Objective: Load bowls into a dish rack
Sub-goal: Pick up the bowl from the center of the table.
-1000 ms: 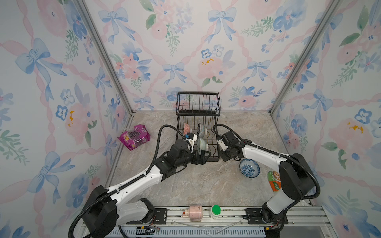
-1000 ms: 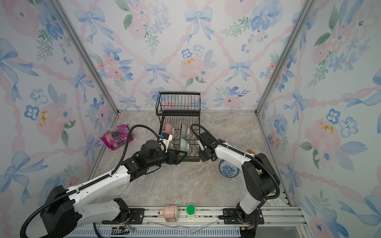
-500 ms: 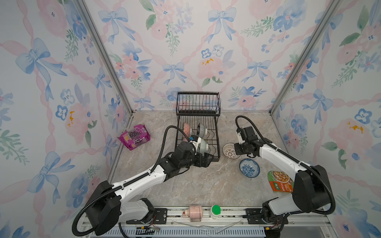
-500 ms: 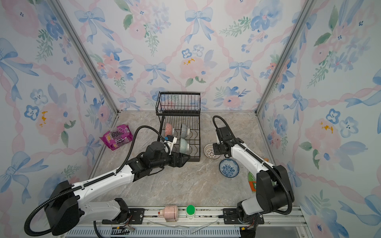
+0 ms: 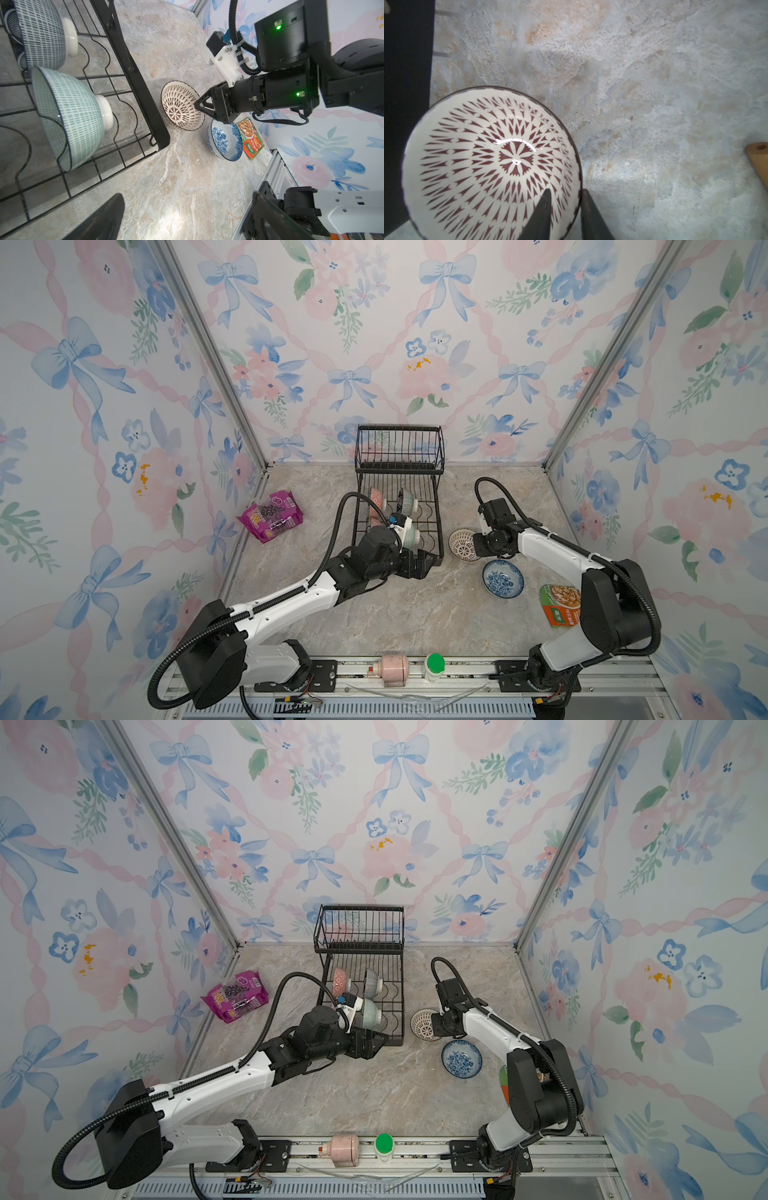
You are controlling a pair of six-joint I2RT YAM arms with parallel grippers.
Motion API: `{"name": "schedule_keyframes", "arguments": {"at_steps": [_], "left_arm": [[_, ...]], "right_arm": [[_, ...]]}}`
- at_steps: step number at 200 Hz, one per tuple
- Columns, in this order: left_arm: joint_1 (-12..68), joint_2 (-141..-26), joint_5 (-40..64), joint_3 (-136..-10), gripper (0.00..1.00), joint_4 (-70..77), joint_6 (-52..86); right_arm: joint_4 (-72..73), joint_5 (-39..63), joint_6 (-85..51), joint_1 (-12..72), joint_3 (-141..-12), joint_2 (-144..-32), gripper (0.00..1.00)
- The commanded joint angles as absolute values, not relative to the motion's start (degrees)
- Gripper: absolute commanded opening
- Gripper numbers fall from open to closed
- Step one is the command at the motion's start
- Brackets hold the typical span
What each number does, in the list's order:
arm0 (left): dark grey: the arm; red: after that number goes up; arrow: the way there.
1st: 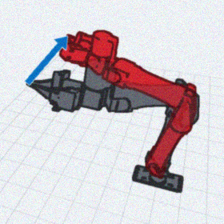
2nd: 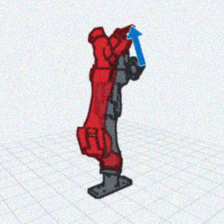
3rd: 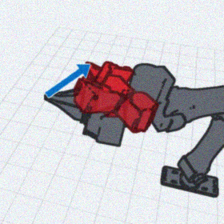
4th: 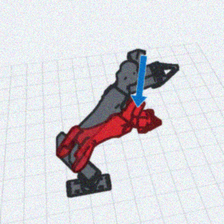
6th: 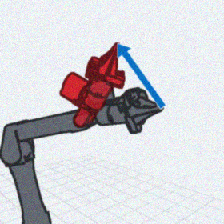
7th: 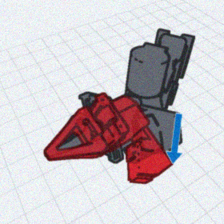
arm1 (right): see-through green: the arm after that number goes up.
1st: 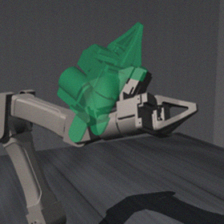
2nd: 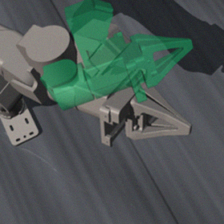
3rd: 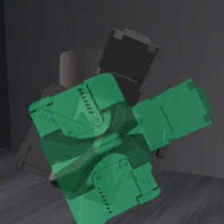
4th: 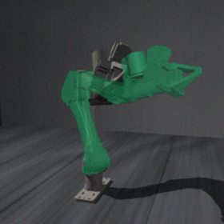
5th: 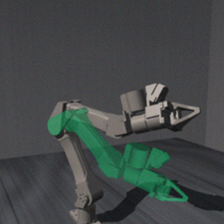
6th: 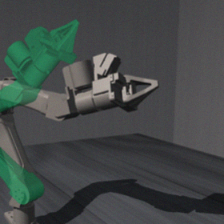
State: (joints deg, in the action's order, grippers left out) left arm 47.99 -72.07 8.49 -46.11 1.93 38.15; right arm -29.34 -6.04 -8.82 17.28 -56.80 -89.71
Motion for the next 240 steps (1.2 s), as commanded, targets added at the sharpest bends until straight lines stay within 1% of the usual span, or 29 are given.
{"name": "schedule_keyframes", "arguments": {"at_steps": [1,45,54,70,86,109,141,161,182,189,210,223,240], "left_arm": [[48.3,-72.6,7.5,-47.6,0.98,1.0,37.3],[48.4,-72.8,6.2,-47.7,0.98,1.4,39.2],[48.4,-72.9,5.3,-47.7,0.98,1.7,41.1],[48.4,-73.0,5.9,-47.2,0.98,4.7,44.9],[48.4,-73.6,6.9,-46.9,0.98,8.3,48.9],[48.4,-75.1,6.0,-47.3,0.98,11.3,55.8],[49.6,-78.7,5.2,-50.7,0.98,16.3,61.9],[50.8,-82.1,3.4,-55.2,0.98,17.2,65.7],[51.9,-84.9,0.8,-58.5,0.98,16.9,73.3],[52.1,-85.6,0.1,-59.0,0.95,16.9,76.6],[52.7,-87.8,-0.3,-60.0,0.81,16.9,85.9],[52.8,-89.5,0.0,-60.4,0.78,16.8,90.1],[53.1,-91.9,-0.1,-61.7,0.71,17.0,94.2]], "right_arm": [[-29.3,-6.5,-9.3,16.8,-55.7,-90.4,0.27],[-28.3,-6.2,-9.6,16.7,-55.5,-91.3,0.19],[-27.8,-6.4,-9.7,16.7,-55.3,-91.3,0.15],[-27.0,-6.4,-9.8,16.7,-55.0,-91.2,0.05],[-26.2,-6.8,-10.1,16.7,-54.7,-90.6,0.0],[-25.2,-7.6,-10.1,16.7,-54.0,-88.9,0.0],[-23.1,-9.7,-9.7,16.8,-52.3,-84.9,0.0],[-20.4,-12.4,-9.3,17.4,-49.9,-80.3,0.0],[-16.8,-15.7,-8.1,18.5,-46.9,-74.8,0.0],[-15.5,-16.5,-7.6,18.9,-45.8,-72.8,0.0],[-13.0,-18.0,-6.3,20.1,-43.7,-69.3,0.0],[-12.3,-18.7,-5.6,20.7,-43.1,-68.1,0.0],[-10.7,-20.1,-4.8,22.1,-41.9,-66.6,0.0]]}}
